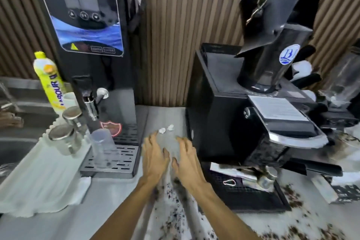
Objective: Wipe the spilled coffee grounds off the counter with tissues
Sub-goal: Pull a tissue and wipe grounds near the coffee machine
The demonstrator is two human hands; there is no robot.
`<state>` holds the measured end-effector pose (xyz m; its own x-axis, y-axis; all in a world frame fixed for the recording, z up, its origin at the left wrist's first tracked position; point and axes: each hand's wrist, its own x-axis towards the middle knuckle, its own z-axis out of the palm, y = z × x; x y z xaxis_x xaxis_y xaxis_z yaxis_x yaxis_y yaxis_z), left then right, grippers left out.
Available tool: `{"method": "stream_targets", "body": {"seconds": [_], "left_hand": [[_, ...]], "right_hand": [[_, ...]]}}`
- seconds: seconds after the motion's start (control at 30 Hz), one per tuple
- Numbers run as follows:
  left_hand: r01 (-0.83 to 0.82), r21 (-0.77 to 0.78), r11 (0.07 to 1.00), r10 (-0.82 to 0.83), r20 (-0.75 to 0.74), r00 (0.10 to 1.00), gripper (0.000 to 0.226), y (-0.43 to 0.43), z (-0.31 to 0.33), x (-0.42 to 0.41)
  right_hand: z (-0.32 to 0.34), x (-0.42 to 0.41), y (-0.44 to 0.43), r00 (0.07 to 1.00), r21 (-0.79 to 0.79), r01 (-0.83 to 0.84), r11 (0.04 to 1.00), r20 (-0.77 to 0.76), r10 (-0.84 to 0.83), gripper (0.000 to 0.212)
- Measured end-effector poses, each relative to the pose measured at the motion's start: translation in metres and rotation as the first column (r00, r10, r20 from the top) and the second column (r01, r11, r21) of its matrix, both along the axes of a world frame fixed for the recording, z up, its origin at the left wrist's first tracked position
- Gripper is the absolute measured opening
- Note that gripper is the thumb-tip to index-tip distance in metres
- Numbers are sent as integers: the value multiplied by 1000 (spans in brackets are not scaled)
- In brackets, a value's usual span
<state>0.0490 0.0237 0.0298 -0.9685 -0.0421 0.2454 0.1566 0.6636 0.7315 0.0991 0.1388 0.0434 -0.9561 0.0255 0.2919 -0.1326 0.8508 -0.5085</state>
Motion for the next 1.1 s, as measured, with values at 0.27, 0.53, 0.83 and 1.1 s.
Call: {"method": "stream_targets", "body": {"seconds": [0.27, 0.53, 0.83, 1.1], "left_hand": [[167, -289, 943, -90, 263, 961, 87, 4, -23, -112], [208, -308, 928, -124, 272, 954, 56, 13, -56, -166], [242, -273, 931, -219, 113, 969, 14, 11, -75, -167], [201, 18, 979, -198, -114, 974, 28, 1, -47, -104]], "right_hand": [[-23, -135, -6, 944, 221, 85, 972, 294, -149, 78], [-55, -202, 0, 905, 322, 42, 946, 388, -172, 67], [-67, -187, 4, 940, 191, 109, 975, 299, -164, 27], [-57, -118, 2, 968, -167, 243, 955, 98, -229, 28]]}}
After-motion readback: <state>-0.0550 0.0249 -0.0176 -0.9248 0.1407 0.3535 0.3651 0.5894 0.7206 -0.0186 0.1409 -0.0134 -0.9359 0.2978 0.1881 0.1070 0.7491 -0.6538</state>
